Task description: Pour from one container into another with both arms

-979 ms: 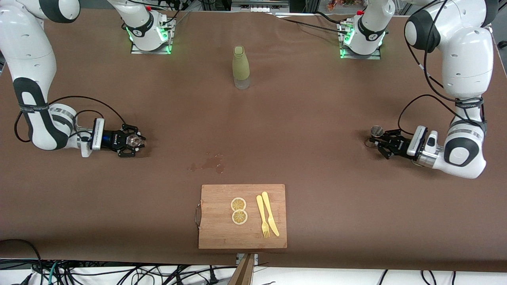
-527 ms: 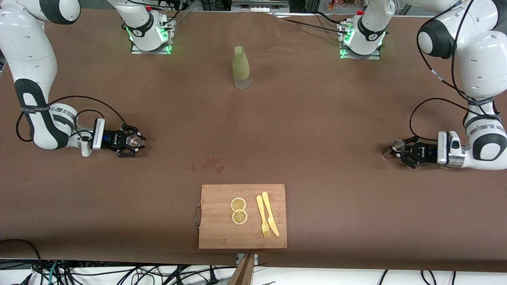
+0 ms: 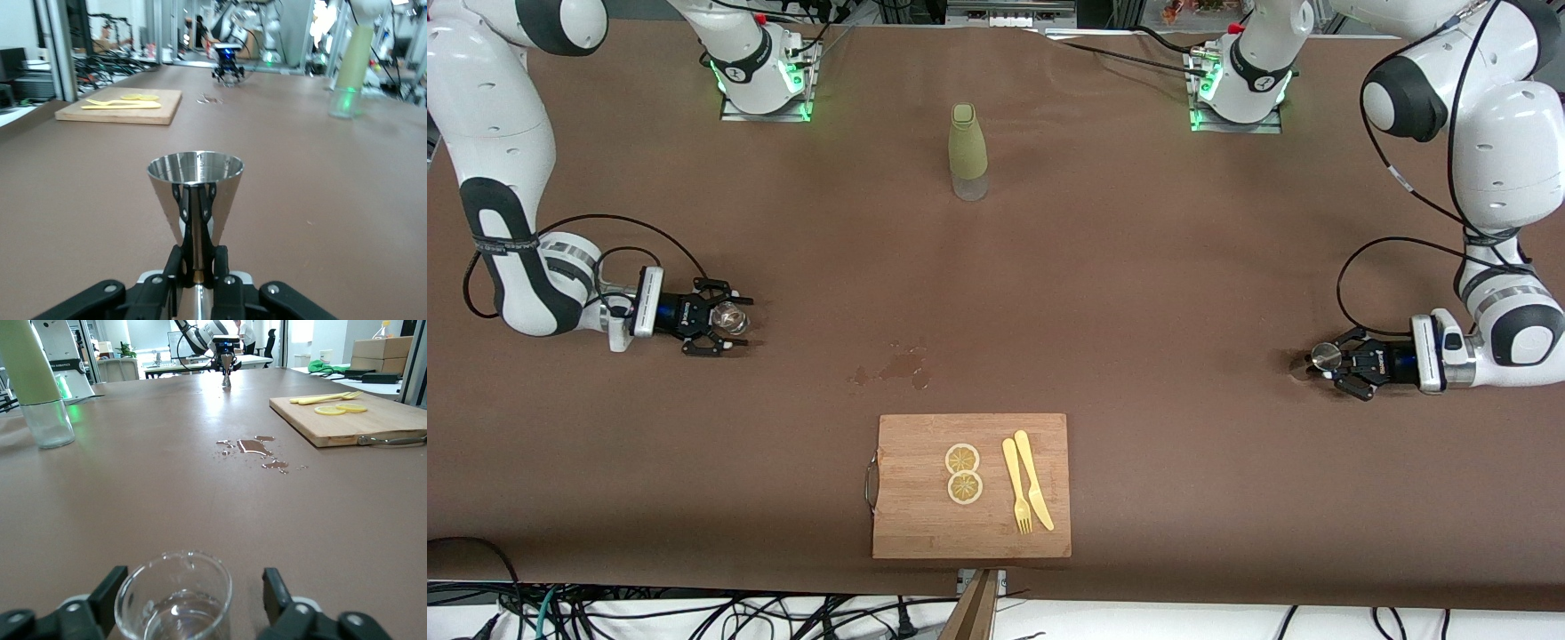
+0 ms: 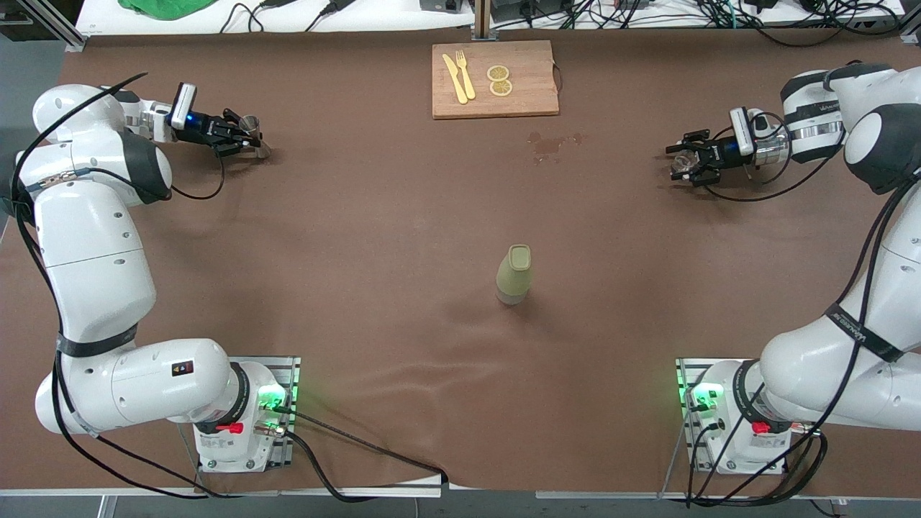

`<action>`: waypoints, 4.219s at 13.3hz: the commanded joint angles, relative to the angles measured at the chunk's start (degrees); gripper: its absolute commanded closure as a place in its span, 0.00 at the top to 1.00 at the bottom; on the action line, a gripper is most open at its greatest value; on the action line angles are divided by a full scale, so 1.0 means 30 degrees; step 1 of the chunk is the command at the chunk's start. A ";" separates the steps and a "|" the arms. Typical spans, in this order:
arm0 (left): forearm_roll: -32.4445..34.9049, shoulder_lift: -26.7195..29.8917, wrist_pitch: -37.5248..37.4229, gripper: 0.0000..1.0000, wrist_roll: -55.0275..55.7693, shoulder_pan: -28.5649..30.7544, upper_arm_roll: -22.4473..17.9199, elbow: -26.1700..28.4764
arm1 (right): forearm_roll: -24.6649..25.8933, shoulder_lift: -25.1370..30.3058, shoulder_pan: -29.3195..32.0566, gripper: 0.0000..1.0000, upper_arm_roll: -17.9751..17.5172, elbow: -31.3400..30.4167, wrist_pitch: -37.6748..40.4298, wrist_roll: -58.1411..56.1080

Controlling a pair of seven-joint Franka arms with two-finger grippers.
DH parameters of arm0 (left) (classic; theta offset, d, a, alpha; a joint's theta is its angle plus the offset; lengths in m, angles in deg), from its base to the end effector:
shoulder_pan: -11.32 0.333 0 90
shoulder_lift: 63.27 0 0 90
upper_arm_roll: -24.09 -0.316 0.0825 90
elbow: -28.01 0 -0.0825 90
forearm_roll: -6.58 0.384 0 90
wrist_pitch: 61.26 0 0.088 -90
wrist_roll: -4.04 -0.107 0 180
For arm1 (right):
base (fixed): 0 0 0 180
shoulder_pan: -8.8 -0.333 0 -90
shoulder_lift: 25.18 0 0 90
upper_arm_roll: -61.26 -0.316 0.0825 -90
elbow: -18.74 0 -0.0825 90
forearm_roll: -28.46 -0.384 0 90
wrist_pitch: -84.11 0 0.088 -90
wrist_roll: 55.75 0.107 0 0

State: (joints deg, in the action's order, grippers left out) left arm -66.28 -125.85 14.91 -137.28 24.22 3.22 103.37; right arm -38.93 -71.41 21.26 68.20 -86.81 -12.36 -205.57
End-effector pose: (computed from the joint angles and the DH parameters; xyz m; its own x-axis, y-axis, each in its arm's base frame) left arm 0.6228 0.2111 0.0977 0.0771 -0.3163 0.9455 -0.9970 -0.0207 0.0743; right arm 0.5498 -0.1004 0.0827 0.0764 0.3593 0.9301 0.9971 -0.0224 -0.0732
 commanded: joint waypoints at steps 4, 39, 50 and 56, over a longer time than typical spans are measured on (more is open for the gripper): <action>-0.1553 -0.0465 -0.0607 0.00 0.1902 -0.0022 0.0687 0.0541 | -0.0416 0.0411 -0.0110 1.00 0.1084 0.0169 0.0602 -0.0042; 0.4185 0.4389 0.2814 1.00 -0.0855 0.1118 0.0482 0.1041 | 1.4727 0.6854 -0.3127 1.00 -0.2255 0.8785 0.1451 4.2928; 1.7591 1.5139 0.7039 1.00 1.5173 -0.1571 0.1679 0.2446 | 2.0735 1.1747 -0.3245 1.00 -0.2548 0.8814 0.6669 4.8064; 2.2468 1.8397 0.5286 1.00 3.0234 -0.3916 0.3088 0.2884 | 2.4364 1.2657 -0.3682 1.00 -0.2548 0.8814 0.6581 4.8034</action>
State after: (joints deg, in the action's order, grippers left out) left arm -1.95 -74.10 31.69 -58.45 13.58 11.53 108.50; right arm 31.09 -35.83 10.90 60.79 -58.60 7.64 -61.36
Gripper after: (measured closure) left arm 0.000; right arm 0.000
